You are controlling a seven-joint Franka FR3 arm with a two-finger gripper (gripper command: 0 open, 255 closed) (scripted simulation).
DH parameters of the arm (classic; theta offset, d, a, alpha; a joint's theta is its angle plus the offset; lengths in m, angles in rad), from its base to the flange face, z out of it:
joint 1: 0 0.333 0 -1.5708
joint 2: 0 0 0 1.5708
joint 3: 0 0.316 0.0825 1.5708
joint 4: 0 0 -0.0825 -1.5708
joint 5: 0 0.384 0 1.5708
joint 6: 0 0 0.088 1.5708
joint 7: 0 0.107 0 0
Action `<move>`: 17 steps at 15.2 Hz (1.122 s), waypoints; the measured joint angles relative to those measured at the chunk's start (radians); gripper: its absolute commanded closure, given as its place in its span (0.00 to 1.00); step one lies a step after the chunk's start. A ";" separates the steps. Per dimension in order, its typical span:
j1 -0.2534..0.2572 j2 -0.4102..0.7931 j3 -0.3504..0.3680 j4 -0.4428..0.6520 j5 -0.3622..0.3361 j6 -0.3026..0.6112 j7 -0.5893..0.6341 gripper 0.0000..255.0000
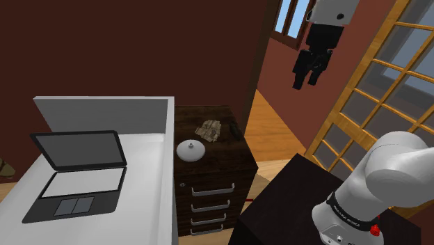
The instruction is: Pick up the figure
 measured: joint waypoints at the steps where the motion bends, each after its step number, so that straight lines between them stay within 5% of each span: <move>1: 0.000 0.000 0.000 0.000 0.000 0.000 0.000 0.00; 10: -0.028 0.099 -0.008 -0.172 -0.040 0.311 -0.013 0.00; 17: -0.057 0.302 -0.019 -0.224 -0.076 0.605 -0.014 0.00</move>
